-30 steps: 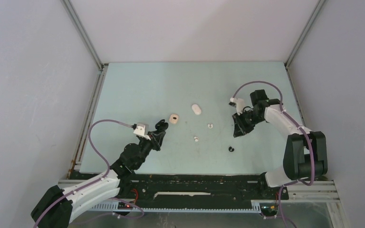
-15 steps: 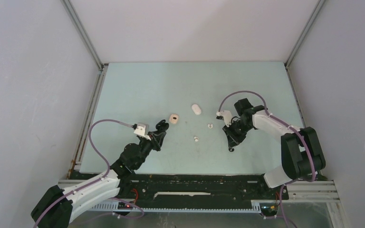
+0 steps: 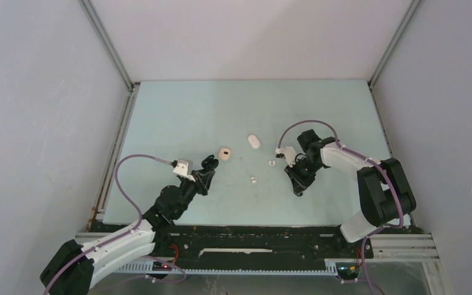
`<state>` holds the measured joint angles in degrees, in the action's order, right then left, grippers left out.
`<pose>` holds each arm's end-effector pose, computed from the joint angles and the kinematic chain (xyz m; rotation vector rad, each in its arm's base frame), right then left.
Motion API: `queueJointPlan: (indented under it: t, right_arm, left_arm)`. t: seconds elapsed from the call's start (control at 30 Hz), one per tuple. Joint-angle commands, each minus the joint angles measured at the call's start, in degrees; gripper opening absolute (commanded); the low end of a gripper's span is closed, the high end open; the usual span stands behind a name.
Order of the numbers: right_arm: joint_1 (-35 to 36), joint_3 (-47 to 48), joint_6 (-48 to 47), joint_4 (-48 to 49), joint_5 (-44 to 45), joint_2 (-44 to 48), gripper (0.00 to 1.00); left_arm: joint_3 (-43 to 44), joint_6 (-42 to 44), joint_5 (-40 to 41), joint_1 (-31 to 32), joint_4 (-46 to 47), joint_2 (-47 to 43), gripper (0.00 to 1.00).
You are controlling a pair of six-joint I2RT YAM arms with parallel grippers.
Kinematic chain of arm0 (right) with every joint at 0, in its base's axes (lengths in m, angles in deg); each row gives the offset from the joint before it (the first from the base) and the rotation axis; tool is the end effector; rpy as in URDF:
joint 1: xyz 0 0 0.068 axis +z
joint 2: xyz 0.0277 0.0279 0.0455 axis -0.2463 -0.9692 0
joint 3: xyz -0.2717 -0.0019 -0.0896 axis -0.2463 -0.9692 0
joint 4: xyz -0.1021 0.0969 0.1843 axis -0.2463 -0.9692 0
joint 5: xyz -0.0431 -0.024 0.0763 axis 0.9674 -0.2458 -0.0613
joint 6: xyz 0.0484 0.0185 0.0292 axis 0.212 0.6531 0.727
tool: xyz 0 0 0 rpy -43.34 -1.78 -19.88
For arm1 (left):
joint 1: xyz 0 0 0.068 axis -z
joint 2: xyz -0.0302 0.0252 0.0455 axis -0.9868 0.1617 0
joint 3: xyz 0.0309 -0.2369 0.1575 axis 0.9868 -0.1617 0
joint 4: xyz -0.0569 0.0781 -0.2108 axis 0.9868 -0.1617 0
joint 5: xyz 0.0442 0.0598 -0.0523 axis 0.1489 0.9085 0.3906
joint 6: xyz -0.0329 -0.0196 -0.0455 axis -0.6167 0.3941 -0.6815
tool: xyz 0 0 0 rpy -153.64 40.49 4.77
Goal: Insert the wireless bluetooth earbuds into the charging case
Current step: Pick up the earbud from the center of the board.
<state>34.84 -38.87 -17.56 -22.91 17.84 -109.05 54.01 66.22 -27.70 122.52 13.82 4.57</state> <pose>0.2127 0.0998 0.1875 -1.1815 2.7082 0.6596 0.1001 -0.0751 0.1956 0.1338 1.6633 -0.6033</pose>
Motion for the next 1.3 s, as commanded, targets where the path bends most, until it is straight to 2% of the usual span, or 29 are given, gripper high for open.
queueJointPlan:
  t: [0.0, 0.17, 0.4, 0.6, 1.03, 1.13, 1.27]
  right_arm:
    - [0.2, 0.3, 0.3, 1.8, 2.3, -1.0, 0.19]
    - [0.3, 0.3, 1.0, 2.3, 4.4, -1.0, 0.21]
    - [0.4, 0.3, 1.6, 2.1, 5.9, -0.4, 0.31]
    - [0.4, 0.3, 2.0, 2.4, 7.8, 0.2, 0.31]
    - [0.5, 0.0, 2.2, 3.5, 10.6, 1.7, 0.3]
    - [0.4, 0.0, 2.2, 3.8, 11.2, 1.8, 0.26]
    - [0.5, 0.0, 2.3, 4.2, 12.4, 2.0, 0.17]
  left_arm:
    - [-1.1, 0.8, -0.7, -0.3, 2.2, 0.0, 0.0]
    - [-1.1, 0.8, -0.9, -0.3, 2.1, 0.0, 0.0]
    - [-1.1, 0.8, -1.0, -0.3, 2.1, 0.0, 0.0]
    - [-1.1, 0.8, -1.0, -0.3, 2.1, 0.1, 0.0]
    - [-1.1, 0.7, -1.3, -0.3, 2.2, 0.3, 0.0]
    - [-1.1, 0.7, -1.4, -0.3, 2.1, 0.3, 0.0]
    - [-1.1, 0.7, -1.4, -0.3, 2.1, 0.2, 0.0]
